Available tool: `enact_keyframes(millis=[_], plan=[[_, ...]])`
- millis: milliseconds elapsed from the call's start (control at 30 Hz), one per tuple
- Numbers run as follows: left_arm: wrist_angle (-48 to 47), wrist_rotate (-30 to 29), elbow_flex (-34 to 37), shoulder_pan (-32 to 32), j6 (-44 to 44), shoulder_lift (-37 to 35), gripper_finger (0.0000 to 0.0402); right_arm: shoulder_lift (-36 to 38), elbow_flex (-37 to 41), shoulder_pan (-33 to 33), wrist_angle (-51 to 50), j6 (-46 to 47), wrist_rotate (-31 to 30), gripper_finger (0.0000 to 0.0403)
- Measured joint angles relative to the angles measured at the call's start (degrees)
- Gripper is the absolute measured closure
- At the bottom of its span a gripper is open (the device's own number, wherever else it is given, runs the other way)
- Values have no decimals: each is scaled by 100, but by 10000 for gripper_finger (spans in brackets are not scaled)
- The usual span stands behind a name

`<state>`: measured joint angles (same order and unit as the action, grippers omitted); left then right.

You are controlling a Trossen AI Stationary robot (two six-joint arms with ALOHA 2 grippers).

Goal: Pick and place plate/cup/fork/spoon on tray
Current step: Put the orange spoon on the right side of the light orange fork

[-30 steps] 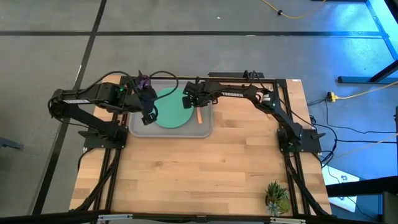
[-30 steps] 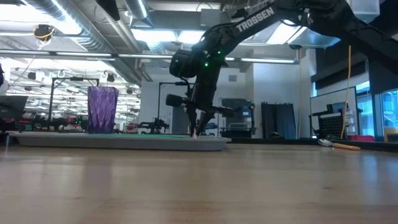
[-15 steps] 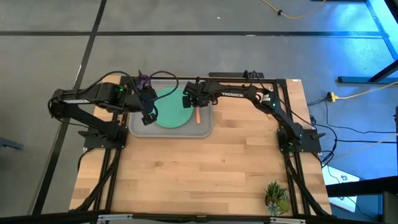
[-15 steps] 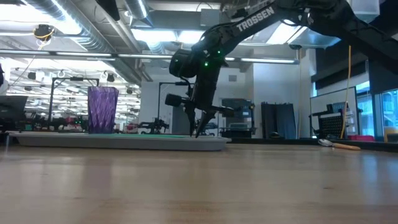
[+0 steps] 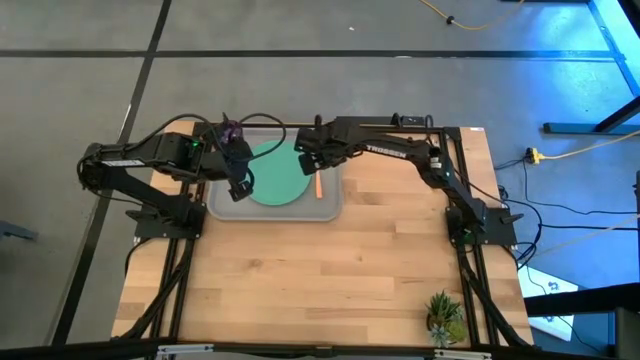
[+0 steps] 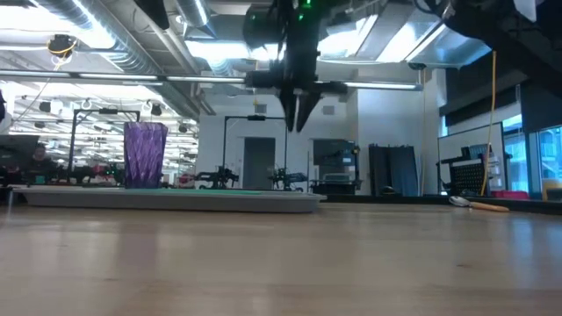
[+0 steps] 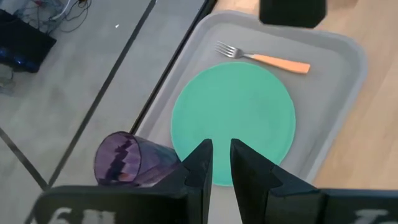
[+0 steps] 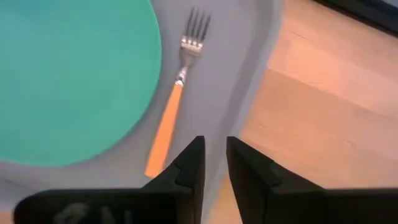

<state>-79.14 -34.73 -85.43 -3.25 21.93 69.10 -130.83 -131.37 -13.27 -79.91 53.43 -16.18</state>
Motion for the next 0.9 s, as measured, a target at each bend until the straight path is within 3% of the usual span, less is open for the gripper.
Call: enact_keyframes(millis=[267, 567, 733, 900], plan=[[-177, 128, 1, 2, 334, 0, 351, 226, -59, 142, -1075, -12, -96, 334], [-257, 144, 0, 2, 671, 0, 351, 696, 133, 271, -1023, -301, -174, 334], [-266, 144, 0, 2, 758, 0, 351, 1340, 694, 345, -1003, -216, -301, 334], [-266, 141, 0, 2, 757, 0, 351, 2223, 1918, 410, -1009, 405, -551, 334]])
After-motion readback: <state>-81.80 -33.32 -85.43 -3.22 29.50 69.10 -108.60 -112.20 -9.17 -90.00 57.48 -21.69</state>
